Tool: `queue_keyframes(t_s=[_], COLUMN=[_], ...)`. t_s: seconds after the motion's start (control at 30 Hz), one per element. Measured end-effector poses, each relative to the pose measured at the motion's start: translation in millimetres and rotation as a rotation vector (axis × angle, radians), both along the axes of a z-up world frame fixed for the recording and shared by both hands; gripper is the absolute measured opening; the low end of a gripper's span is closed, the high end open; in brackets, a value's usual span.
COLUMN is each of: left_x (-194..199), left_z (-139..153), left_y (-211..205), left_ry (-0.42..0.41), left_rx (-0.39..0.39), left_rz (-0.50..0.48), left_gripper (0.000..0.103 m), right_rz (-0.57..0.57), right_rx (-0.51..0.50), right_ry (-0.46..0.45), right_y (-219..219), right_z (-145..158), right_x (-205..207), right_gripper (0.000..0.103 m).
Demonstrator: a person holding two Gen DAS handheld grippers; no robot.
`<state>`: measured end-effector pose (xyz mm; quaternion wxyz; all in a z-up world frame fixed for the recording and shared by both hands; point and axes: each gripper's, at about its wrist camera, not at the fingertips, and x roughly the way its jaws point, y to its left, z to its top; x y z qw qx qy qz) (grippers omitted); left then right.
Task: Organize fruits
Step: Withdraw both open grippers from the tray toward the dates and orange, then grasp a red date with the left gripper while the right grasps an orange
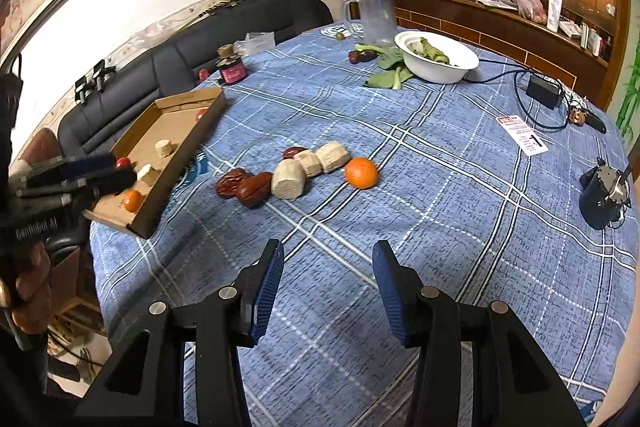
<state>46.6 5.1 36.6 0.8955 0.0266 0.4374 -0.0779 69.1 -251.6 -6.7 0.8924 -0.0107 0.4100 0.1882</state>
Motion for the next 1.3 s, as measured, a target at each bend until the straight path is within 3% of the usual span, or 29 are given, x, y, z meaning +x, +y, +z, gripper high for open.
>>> queue_keyframes(t_s=[0.23,0.37,0.7,0.97,1.13,1.23,1.27,1.3], left_x=[19.8,35.0,75.0,92.3,92.1,93.5,93.3,92.8], left_z=[-35.0,-53.6,-76.4,-89.1,-89.6,-89.6,-89.2,-88.7], left_y=[-4.2,-5.4,-12.2,-9.3,-12.8,-17.2,-18.6,-20.2], left_ry=[0.111,0.157,0.189,0.237,0.212,0.198,0.195,0.192], left_rx=[-0.08,-0.051,0.065,0.04,0.057,0.057,0.057,0.057], left_rz=[-0.031,-0.01,-0.053,-0.092,-0.112,-0.132,-0.139,-0.146], left_gripper=[0.059,0.052,0.052,0.049,0.048,0.036,0.026,0.024], right_rz=[-0.021,-0.03,-0.02,-0.025,-0.027,-0.034,-0.034,-0.034], right_rx=[0.014,0.009,0.014,0.013,0.004,0.013,0.014,0.016], right_ry=[0.027,0.045,0.085,0.108,0.108,0.103,0.104,0.102], right_y=[-3.3,-1.2,10.7,18.5,25.1,24.9,24.8,24.5], right_z=[-18.2,-28.9,-48.7,-60.5,-66.5,-67.1,-66.8,-66.0], right_x=[33.9,53.2,92.6,115.2,123.9,125.4,124.7,123.3], right_gripper=[0.047,0.043,0.042,0.037,0.035,0.033,0.032,0.032])
